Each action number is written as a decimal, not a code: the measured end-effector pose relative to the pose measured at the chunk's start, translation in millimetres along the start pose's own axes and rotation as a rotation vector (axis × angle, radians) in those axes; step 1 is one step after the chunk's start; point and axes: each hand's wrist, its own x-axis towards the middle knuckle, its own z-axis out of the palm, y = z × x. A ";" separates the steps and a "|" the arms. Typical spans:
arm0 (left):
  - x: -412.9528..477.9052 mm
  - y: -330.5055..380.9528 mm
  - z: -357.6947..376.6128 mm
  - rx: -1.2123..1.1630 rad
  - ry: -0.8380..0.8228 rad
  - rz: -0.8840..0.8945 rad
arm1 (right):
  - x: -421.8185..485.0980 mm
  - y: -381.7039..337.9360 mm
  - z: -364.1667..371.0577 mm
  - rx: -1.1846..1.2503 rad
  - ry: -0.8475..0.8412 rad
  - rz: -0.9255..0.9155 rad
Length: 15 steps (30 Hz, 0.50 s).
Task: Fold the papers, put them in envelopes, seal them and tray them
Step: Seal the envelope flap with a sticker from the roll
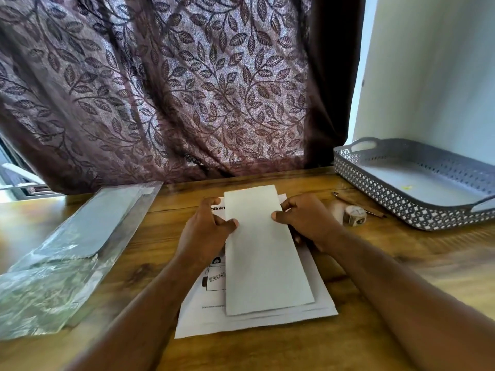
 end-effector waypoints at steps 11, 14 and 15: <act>-6.4 2.8 4.9 0.612 0.100 0.333 | -4.0 -5.8 -11.4 -0.403 0.065 -0.129; -9.3 4.6 12.3 0.584 0.071 0.432 | -5.9 -3.1 -31.2 -0.448 0.176 -0.185; -10.0 4.9 14.5 0.570 0.055 0.448 | -7.0 0.1 -39.4 -0.439 0.224 -0.201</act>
